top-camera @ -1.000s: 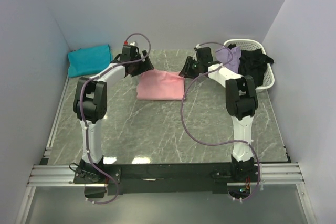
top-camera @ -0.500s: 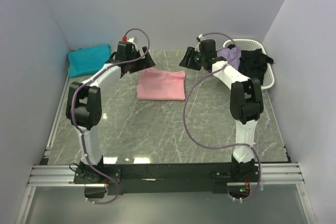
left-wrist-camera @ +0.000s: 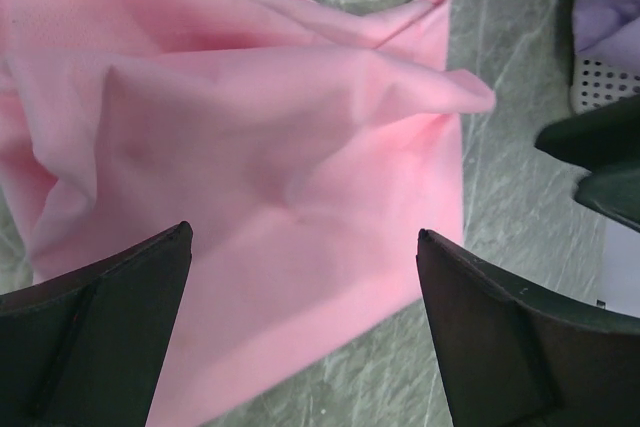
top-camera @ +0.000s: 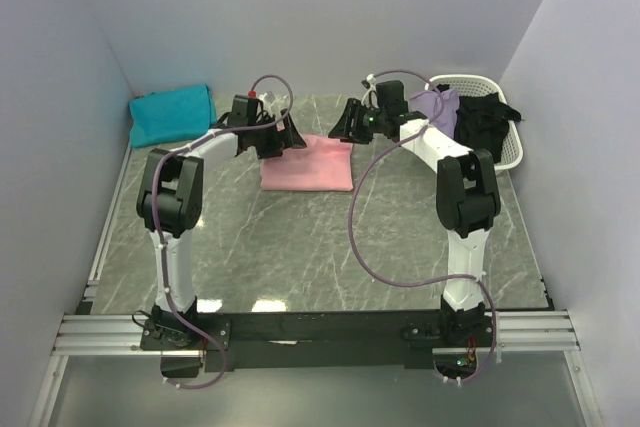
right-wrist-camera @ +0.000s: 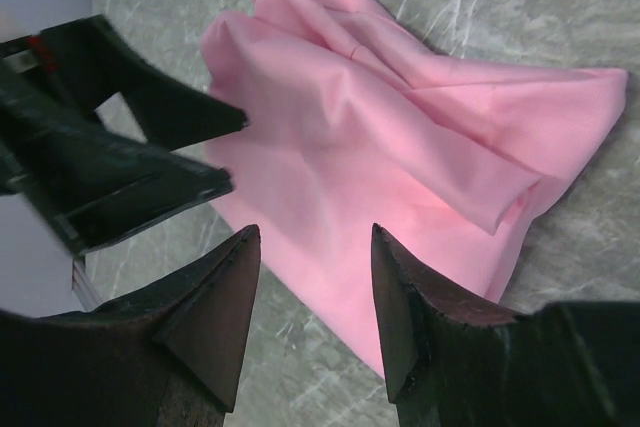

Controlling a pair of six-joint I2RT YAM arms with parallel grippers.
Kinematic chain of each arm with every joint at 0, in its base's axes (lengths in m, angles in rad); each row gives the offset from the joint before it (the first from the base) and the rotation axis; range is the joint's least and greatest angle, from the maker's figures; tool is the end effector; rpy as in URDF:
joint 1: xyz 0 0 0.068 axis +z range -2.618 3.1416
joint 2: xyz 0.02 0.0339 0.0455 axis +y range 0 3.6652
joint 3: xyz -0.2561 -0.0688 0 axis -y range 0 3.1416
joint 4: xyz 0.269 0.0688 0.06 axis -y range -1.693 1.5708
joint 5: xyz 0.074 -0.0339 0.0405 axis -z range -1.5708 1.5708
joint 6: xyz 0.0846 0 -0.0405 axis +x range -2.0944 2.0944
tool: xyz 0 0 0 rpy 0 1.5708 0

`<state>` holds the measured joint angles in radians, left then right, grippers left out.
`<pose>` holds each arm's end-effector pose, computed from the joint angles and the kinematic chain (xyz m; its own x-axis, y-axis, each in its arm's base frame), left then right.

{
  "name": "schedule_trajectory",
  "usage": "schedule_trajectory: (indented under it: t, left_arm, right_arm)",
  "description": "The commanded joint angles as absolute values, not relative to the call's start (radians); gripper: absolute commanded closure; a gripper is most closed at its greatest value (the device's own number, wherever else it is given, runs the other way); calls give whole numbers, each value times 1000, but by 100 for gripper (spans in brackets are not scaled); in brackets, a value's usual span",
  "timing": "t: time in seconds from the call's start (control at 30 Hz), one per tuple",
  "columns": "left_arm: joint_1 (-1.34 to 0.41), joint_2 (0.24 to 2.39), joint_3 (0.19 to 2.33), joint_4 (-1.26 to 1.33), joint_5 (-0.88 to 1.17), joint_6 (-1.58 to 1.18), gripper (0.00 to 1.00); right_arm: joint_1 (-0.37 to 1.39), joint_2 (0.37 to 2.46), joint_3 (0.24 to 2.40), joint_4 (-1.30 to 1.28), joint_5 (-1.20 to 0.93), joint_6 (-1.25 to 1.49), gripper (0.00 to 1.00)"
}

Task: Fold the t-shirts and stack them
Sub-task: Fold the tshirt

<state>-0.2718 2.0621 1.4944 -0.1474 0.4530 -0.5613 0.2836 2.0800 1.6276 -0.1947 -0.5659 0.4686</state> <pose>0.4844 -0.1734 0.1469 -0.8326 -0.2648 -0.4864 0.1376 0.7518 -0.6448 0.4952 0.1916 0.1858 -0.8086 0.1614 -0.5658 -0.3157 0.6924 0.6487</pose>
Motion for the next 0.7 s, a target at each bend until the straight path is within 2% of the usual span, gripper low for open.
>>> schedule_trajectory:
  t: [0.0,0.37,0.67]
  left_arm:
    - [-275,2106,1575,-112,482,-571,1]
    - [-272,2203,1707,-92,466,-574,0]
    - [-258,2276,1781,-75,471,-578,1]
  right_arm:
    - [290,2118,1643,-224,-600,483,45]
    - [293,2204,1695,-236,-606,479,44]
    - [290,2344,1934,-310,-571,443,44]
